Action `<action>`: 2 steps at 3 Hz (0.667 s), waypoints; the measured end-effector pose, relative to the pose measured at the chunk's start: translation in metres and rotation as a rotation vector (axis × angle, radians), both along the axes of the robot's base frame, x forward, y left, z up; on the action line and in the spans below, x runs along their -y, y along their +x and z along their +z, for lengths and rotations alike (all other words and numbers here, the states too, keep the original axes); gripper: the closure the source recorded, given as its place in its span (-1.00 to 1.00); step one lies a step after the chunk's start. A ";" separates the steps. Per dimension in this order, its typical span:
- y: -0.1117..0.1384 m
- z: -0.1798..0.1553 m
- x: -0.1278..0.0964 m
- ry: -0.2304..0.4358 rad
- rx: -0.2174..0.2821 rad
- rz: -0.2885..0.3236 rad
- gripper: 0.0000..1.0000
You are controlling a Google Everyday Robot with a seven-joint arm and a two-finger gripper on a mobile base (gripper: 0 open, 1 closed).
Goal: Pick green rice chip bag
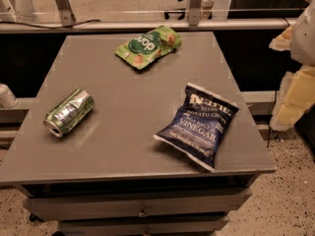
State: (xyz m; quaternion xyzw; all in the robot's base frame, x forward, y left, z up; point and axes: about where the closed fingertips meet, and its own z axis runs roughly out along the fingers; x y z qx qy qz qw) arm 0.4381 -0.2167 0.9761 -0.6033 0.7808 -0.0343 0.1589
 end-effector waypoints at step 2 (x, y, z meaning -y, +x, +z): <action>0.037 -0.003 -0.012 0.026 0.066 0.000 -1.00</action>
Offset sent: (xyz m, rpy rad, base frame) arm 0.1090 0.0314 -0.0149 0.0717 -0.1689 -0.0092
